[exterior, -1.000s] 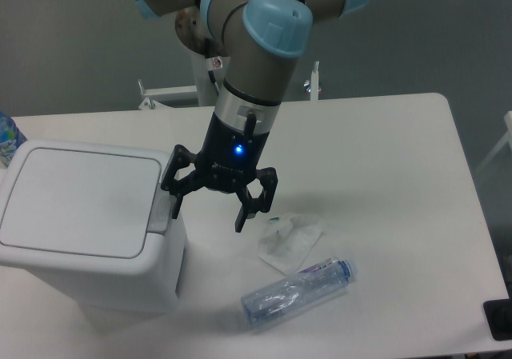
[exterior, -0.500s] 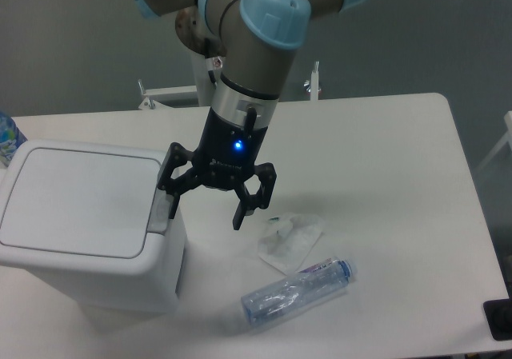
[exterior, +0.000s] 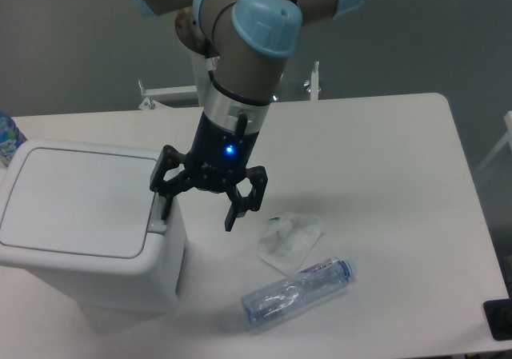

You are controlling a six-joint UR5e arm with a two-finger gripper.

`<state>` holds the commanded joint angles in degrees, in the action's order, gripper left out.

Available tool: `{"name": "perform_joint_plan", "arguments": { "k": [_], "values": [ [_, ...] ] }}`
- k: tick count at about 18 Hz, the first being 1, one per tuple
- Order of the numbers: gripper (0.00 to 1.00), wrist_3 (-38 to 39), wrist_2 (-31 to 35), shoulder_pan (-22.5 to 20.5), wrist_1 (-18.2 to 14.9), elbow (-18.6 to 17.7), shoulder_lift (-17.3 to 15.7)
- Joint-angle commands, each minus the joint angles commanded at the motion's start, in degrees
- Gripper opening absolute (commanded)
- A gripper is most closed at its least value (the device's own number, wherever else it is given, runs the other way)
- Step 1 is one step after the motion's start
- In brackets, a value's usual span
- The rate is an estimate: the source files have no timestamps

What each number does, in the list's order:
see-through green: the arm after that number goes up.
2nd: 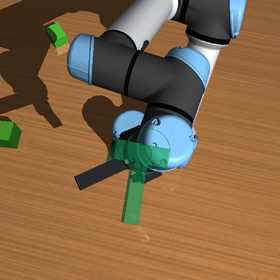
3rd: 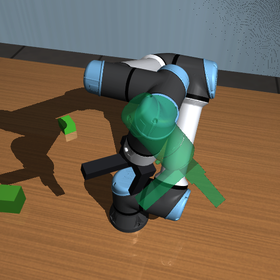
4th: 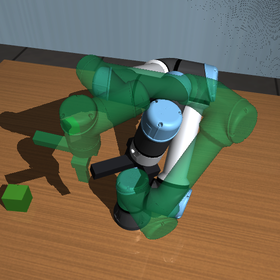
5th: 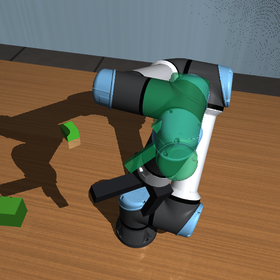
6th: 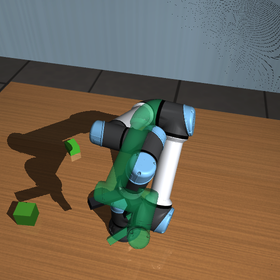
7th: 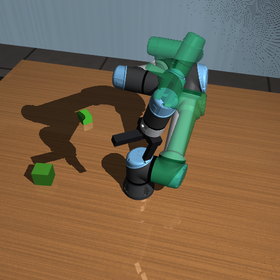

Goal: Open the trash can

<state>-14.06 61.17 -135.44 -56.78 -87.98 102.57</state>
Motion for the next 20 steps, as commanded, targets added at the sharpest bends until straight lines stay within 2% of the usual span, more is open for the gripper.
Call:
{"name": "perform_joint_plan", "arguments": {
  "k": [8,13,17,20],
  "values": [
    [1.00,0.17,0.27,0.00,-0.09,0.17,0.09],
    [1.00,-0.17,0.36,-0.44,-0.09,1.84,0.26],
    [1.00,-1.93,1.84,-6.58,0.26,2.98,0.70],
    [1.00,-8.58,3.08,-10.89,0.26,3.25,1.40]
  ]
}}
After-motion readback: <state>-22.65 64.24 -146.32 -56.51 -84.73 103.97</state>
